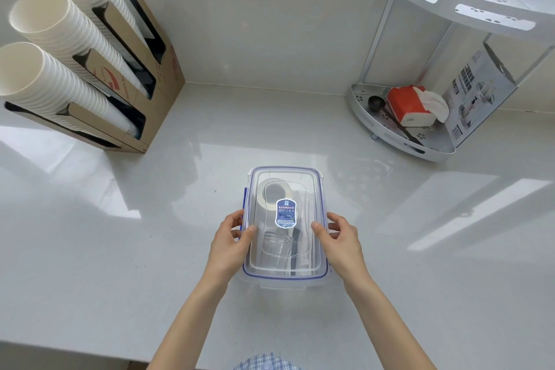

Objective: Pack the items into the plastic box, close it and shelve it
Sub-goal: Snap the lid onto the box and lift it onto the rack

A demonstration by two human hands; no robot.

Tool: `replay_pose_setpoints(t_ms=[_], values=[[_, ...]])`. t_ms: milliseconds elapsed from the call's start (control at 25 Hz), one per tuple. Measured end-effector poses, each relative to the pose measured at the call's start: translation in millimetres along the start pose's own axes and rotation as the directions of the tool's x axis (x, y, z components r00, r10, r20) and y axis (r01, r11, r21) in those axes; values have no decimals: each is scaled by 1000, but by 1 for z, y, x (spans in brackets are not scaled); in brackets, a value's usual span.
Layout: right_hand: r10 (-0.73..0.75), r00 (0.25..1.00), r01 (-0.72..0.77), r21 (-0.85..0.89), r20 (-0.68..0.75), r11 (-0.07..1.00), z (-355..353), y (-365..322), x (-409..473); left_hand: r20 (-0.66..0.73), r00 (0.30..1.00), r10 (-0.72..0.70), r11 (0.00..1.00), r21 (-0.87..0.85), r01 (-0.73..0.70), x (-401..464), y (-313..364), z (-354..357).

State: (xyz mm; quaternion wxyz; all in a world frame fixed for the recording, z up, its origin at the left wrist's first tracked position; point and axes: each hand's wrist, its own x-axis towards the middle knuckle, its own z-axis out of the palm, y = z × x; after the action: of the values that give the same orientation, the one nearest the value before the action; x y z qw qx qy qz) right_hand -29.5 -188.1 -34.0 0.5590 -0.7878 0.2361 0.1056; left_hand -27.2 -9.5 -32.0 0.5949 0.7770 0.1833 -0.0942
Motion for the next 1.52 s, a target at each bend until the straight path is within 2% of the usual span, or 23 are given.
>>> replay_pose_setpoints(t_ms=[160, 240, 320, 440, 640, 1000, 1120, 1360, 1520], values=[[153, 980, -158, 30, 125, 987, -4, 1, 1, 8, 1000, 0, 1000, -11, 0, 0, -1, -1], [164, 976, -176, 76, 145, 982, -6, 0, 2, 9, 1000, 3, 1000, -9, -3, 0, -1, -1], [121, 988, -130, 103, 93, 986, -6, -1, 3, 11, 1000, 3, 1000, -9, -3, 0, -1, -1], [40, 999, -40, 19, -8, 999, -1, -1, 1, 14, 1000, 3, 1000, -6, -2, 0, -2, -1], [-102, 994, 99, -113, -29, 989, 9, -1, -8, 9, 1000, 1, 1000, 3, -1, -1, -2, -1], [-171, 981, 147, -233, -86, 961, 16, -1, -8, 5, 1000, 3, 1000, 29, -3, -4, -1, -2], [-163, 983, 141, -226, -83, 964, 15, -2, -8, -6, 1000, 12, 999, 53, -12, -4, -1, -1], [-171, 983, 151, -223, -72, 963, 15, -3, -11, 82, 994, -70, 995, -62, 75, -5, -1, -3], [-173, 983, 155, -221, -66, 963, 14, -3, -13, 33, 994, -107, 994, 3, 107, 0, -1, -6]])
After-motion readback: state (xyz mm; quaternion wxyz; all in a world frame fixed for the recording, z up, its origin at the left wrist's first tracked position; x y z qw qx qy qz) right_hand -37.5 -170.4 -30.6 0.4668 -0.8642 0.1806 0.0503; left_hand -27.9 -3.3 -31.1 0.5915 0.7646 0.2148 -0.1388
